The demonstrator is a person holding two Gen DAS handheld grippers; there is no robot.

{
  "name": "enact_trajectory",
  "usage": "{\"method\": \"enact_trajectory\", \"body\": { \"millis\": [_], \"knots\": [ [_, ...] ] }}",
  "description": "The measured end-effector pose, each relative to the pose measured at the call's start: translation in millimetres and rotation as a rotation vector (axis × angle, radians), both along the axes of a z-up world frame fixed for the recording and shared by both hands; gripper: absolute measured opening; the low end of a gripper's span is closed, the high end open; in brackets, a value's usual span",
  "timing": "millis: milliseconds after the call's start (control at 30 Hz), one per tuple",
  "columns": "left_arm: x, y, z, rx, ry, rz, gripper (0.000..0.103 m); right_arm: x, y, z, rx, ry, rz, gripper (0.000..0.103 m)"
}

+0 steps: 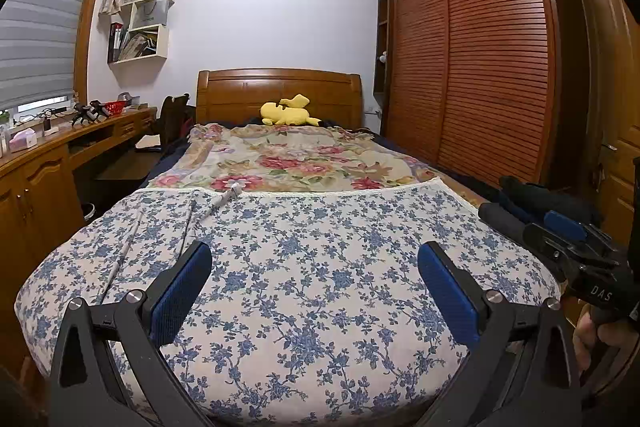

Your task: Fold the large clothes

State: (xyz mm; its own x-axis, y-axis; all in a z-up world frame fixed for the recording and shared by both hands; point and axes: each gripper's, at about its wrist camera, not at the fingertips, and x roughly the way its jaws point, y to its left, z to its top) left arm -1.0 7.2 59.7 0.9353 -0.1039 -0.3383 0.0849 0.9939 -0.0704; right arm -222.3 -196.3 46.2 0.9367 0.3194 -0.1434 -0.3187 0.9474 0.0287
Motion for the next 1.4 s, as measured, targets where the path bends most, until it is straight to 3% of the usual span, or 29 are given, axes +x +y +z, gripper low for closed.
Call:
{"method": "enact_trajectory", "body": {
  "millis": [1400],
  "knots": [
    [-2, 1, -5, 0.016, 0.008, 0.012, 0.103, -6, -1, 7, 0.015, 0.001, -0.011, 0.083]
  ]
}}
